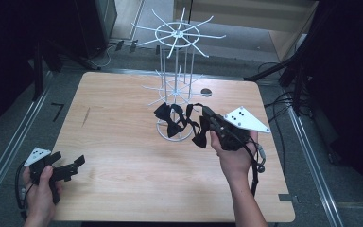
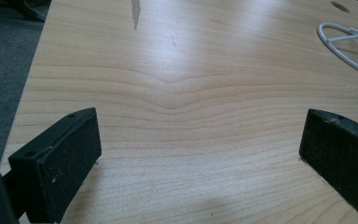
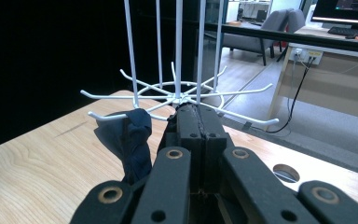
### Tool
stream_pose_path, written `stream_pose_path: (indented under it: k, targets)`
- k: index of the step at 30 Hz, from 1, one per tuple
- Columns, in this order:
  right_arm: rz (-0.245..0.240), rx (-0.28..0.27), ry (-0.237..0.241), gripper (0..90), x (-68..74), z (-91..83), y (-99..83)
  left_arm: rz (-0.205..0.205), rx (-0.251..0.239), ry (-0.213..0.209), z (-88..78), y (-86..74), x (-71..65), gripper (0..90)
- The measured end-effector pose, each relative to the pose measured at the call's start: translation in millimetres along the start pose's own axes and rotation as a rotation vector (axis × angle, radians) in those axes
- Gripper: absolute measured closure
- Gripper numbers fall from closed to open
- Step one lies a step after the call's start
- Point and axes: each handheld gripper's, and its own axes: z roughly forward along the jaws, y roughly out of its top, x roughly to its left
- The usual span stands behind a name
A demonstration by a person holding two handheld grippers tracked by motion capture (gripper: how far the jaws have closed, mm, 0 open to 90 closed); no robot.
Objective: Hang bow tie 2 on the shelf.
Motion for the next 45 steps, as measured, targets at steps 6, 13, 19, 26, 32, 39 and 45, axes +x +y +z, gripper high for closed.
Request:
stream_pose_path:
  k: [6, 13, 19, 26, 32, 39, 45]
  targets:
    - [-0.002, 0.002, 0.006, 90.0, -0.7, 3.9, 1.8, 0.002, -0.001, 0.0, 0.0, 0.0, 0.1, 0.0]
    - [0.01, 0.011, 0.009, 90.0, -4.6, 9.8, 1.5, 0.0, -0.001, -0.001, 0.0, 0.0, 0.0, 0.0]
    - [0.019, 0.023, 0.01, 90.0, -6.4, 14.9, 1.7, 0.0, 0.0, 0.0, -0.1, 0.0, 0.0, 0.0]
    - [0.029, 0.035, 0.013, 90.0, -9.4, 22.1, 0.5, 0.0, 0.001, -0.001, -0.1, 0.0, 0.1, 0.0]
    - [0.04, 0.048, 0.017, 90.0, -11.3, 29.0, -1.4, 0.0, 0.001, -0.002, -0.1, 0.0, 0.1, 0.0]
    - [0.049, 0.062, 0.009, 90.0, -13.2, 36.3, -4.0, -0.002, 0.002, -0.002, -0.2, 0.1, 0.2, 0.0]
    - [0.059, 0.076, 0.003, 90.0, -15.3, 43.9, -6.6, -0.002, 0.001, -0.002, -0.3, 0.0, 0.3, 0.0]
